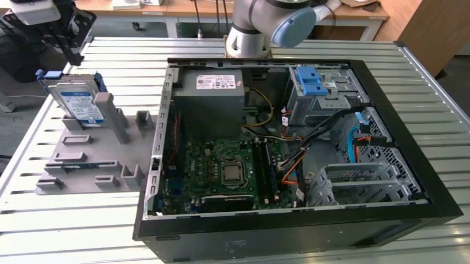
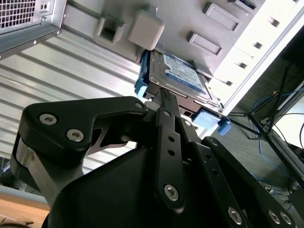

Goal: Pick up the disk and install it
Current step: 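Reach for the disk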

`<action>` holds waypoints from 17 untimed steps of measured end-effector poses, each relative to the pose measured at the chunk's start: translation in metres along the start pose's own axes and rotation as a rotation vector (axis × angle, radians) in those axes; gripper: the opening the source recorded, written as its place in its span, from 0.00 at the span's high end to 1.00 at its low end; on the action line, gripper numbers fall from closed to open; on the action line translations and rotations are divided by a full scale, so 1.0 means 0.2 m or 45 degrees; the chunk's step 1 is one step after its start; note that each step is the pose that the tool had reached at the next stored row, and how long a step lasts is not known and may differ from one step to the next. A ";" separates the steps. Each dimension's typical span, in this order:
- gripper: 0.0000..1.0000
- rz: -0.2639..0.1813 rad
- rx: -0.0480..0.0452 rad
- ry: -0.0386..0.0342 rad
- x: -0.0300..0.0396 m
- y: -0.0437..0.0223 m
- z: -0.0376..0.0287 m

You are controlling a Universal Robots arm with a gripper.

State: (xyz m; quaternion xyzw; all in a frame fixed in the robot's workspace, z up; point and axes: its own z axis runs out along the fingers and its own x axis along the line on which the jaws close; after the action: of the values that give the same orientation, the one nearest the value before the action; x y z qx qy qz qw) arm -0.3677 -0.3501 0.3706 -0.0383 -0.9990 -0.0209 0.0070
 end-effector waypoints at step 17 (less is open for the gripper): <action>0.89 0.000 0.000 0.0017 0.111 0.000 0.014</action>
State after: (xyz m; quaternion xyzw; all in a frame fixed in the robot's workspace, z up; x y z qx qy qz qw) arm -0.3898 -0.3482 0.3681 -0.0383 -0.9990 -0.0209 0.0077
